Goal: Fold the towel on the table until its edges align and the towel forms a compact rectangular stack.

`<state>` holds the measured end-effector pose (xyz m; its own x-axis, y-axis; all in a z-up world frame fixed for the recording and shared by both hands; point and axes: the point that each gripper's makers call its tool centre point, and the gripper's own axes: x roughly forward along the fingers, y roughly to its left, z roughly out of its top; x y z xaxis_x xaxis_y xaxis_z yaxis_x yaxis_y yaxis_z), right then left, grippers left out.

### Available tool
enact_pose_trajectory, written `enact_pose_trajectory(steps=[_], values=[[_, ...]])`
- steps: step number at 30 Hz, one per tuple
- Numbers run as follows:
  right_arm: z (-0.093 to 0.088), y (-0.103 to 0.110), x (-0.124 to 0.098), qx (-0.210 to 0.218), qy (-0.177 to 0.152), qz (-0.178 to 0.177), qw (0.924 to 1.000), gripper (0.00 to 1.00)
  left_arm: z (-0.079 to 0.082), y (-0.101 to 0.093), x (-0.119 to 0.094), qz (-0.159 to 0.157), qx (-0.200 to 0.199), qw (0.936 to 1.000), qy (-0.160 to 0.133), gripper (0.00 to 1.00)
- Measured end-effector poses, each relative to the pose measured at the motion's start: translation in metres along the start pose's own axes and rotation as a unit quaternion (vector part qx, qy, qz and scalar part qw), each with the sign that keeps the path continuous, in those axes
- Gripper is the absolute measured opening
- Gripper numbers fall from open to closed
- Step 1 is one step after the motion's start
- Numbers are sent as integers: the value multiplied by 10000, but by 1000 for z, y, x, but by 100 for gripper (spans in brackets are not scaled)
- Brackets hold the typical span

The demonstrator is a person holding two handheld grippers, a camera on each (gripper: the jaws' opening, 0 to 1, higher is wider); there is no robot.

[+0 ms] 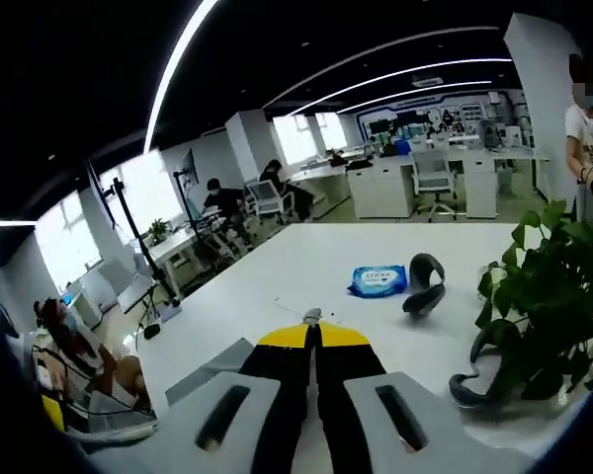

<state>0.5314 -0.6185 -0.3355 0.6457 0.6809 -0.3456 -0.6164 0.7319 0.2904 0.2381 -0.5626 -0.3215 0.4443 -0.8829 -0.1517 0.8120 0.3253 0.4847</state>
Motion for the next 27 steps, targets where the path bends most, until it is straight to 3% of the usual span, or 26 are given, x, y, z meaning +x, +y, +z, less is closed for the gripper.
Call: enact_pose_trajectory(steps=[3,10,13,16,21,27], values=[[-1,14,14,-28,-2,141,9999,0,-8,5,-14,116,-58,9998,171,1],[-9,39,42,68,-25,373,9993,0,-37,15,-43,329,-726,9958,451,1],[-15,44,51,264,-10,502,9984,0,-57,13,-54,338,-1007,9928,549,1],[-31,48,61,366,66,514,9980,0,-80,9,-63,335,-925,9927,703,1],[-49,49,72,666,152,527,9963,0,-117,6,-79,516,-1700,9797,925,1],[-62,50,83,704,314,535,9956,0,-126,6,-90,674,-1816,9764,959,1]])
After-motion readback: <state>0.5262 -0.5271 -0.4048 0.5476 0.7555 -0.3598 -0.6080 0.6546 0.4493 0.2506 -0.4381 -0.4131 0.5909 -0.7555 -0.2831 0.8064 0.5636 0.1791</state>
